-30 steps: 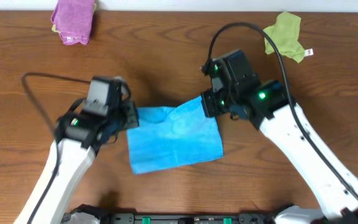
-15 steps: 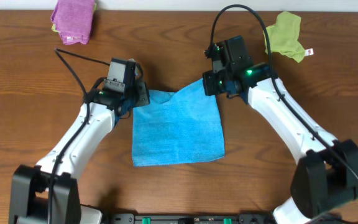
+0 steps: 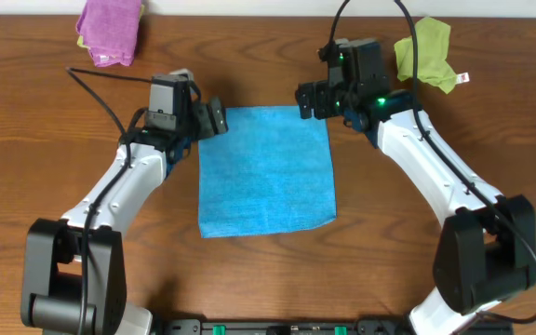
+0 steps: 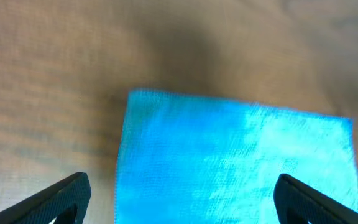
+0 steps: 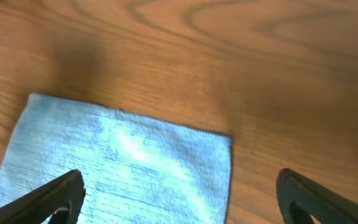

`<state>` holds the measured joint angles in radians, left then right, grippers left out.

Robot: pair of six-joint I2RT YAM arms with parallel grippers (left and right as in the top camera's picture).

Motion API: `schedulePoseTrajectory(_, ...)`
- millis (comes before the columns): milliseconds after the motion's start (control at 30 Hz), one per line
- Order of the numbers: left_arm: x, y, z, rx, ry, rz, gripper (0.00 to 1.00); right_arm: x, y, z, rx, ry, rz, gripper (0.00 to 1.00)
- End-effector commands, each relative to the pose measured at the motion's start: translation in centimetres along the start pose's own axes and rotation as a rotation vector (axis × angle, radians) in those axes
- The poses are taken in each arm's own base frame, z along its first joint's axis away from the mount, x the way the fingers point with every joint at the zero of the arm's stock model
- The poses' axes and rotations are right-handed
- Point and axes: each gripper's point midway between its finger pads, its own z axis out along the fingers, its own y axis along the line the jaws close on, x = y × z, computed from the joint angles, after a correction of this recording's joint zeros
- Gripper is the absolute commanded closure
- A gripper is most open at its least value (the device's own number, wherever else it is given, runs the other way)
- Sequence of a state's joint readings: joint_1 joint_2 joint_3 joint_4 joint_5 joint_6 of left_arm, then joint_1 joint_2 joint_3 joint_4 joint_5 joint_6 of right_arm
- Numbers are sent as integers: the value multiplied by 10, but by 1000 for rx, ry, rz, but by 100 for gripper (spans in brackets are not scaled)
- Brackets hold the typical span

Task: Fold the cloth
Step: 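Release the cloth and pull both grippers back toward the front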

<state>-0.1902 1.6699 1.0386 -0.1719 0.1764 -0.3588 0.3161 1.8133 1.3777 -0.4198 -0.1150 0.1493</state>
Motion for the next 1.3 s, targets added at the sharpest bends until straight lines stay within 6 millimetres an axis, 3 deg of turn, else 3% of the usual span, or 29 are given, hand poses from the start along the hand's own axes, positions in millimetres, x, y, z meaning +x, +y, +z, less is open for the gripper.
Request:
schedulePoseTrajectory(0,6,2,-8,-13,32,21,5,8,-6,2,12,37,6,1)
schedulePoseTrajectory(167,40,3,-22,2,181,39,5,35,2,-13,-31,155,-9,7)
schedulePoseTrajectory(367,53,-17,-72,97,230,48,5,63,10,-85,-39,284,-37,18)
schedulePoseTrajectory(500,62,-37,-117,226,246,91,5,68,15,-132,-43,271,-39,11)
schedulePoseTrajectory(567,70,-33,-136,220,260,78,5,67,18,-156,-45,238,-44,10)
schedulePoseTrajectory(700,86,-20,-194,200,227,37,5,79,17,-215,-41,175,-46,9)
schedulePoseTrajectory(800,90,-10,-232,180,120,29,5,99,10,-238,-43,118,-17,6)
schedulePoseTrajectory(867,102,0,-255,171,22,21,5,124,15,-242,-140,49,45,3)
schedulePoseTrajectory(900,108,3,-256,174,7,12,5,132,18,-240,-186,22,75,2)
schedulePoseTrajectory(1067,153,4,-218,317,103,-100,5,169,27,-209,-365,21,247,7)
schedulePoseTrajectory(1167,166,9,-193,387,141,-164,5,186,26,-186,-428,76,315,8)
schedulePoseTrajectory(1267,176,20,-181,383,175,-194,5,195,17,-170,-435,128,367,8)
